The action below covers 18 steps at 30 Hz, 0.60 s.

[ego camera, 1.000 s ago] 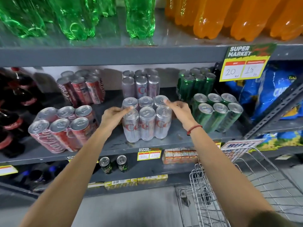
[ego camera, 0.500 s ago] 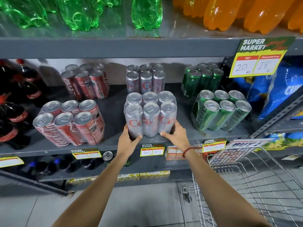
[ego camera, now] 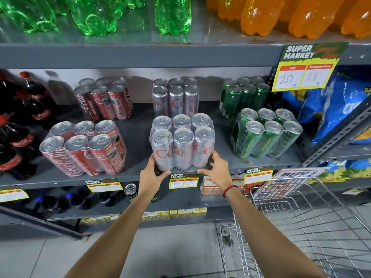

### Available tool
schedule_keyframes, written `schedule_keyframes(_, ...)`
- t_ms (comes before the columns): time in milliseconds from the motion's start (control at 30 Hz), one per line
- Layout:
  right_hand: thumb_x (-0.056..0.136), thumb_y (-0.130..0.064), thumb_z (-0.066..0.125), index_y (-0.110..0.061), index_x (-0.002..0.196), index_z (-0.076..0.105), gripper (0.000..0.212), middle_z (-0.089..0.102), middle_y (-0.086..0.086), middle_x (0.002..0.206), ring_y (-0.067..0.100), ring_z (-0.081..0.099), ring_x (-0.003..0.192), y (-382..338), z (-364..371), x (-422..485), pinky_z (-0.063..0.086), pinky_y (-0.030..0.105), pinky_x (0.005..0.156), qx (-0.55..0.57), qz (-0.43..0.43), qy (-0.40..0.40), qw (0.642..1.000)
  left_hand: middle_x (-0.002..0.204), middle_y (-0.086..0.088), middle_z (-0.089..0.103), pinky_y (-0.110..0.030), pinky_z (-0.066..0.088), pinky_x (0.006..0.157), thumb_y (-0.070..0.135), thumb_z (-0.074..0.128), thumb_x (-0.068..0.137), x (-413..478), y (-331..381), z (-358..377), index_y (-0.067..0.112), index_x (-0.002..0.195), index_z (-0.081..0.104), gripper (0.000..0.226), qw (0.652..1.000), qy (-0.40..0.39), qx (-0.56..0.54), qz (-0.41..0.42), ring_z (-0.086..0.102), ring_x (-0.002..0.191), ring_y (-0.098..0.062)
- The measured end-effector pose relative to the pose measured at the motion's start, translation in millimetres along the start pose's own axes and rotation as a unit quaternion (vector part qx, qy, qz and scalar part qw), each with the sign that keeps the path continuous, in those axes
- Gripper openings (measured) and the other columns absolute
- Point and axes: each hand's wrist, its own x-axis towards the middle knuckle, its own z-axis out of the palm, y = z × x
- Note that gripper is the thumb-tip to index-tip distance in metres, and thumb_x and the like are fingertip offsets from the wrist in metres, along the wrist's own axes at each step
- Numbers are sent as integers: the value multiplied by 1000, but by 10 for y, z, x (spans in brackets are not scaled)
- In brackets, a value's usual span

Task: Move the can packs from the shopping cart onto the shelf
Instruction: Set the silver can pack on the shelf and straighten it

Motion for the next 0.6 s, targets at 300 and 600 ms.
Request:
schedule_keyframes(300, 68, -5, 80, -10, 124, 50, 63, 62, -6, 107, 8, 60, 99, 17, 35, -7, 42, -5, 74, 7, 8, 16, 1000, 114, 8, 68, -27, 48, 89, 27, 83, 64, 97, -41, -75, 27, 126, 47, 72, 1000, -17, 13, -6, 63, 107, -13)
schedule_keyframes(600, 71, -4, 78, -12, 126, 48, 64, 61, -6, 110, 9, 59, 103, 36, 41, -25, 43, -5, 73, 33, 17, 14, 999, 116, 7, 69, -41, 52, 93, 35, 84, 60, 122, -13, -122, 30, 122, 47, 72, 999, -24, 33, -8, 64, 107, -16)
